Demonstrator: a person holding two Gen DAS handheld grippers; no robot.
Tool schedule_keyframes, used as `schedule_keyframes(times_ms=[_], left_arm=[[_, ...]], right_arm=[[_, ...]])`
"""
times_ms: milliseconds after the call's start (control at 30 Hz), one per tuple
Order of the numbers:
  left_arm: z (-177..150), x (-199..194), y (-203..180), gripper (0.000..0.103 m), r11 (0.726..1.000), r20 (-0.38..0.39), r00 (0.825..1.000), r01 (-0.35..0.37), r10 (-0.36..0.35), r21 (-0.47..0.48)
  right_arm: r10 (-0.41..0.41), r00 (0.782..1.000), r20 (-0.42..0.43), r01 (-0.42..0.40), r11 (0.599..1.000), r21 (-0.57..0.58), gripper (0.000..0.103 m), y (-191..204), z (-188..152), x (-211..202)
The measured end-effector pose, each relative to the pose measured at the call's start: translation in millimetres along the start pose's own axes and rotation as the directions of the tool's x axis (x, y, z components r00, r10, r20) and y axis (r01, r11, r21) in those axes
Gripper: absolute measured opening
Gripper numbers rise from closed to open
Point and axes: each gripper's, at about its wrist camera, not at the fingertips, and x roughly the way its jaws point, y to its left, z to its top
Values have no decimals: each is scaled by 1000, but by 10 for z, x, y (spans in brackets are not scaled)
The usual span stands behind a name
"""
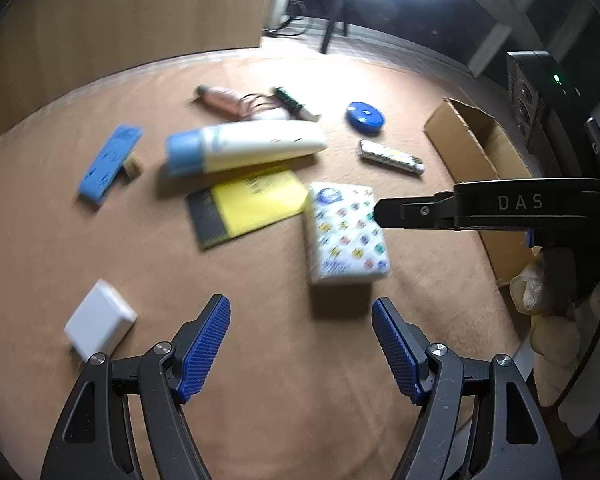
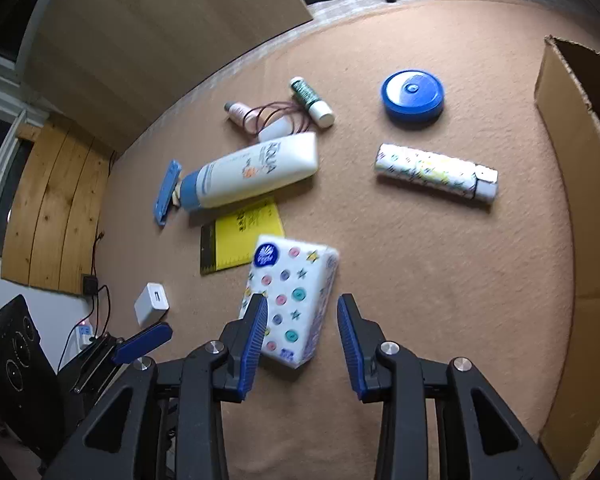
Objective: Organize objects
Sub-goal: 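Move the right tool to the dotted tissue pack and grasp it, then carry the tissue pack with the right tool into the box and release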
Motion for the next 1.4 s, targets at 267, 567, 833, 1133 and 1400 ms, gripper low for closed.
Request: schedule_keyframes(times_ms=[267, 567, 833, 1133, 1400], left_arm=[[274, 293, -116, 76, 997, -19, 997, 72, -72, 29], [362, 478, -168, 66, 988, -51, 988, 147, -145, 45], [352, 529, -217, 56, 984, -73, 983, 170, -166, 55], [349, 532, -317, 52, 986, -71, 988, 144, -138, 83], [532, 311, -674, 52, 979, -6, 992, 122, -123, 161]], right_arm=[[27, 999, -33, -27, 1000, -4, 43, -50, 29, 96], [46, 997, -54, -47, 999, -9, 43, -62, 68, 183], [49, 996, -77, -52, 998, -38, 40, -20, 79, 236], [-1, 998, -58, -4, 997, -76, 30, 13, 81, 198], [-30, 999, 43, 34, 995, -98, 29, -33, 98, -249]])
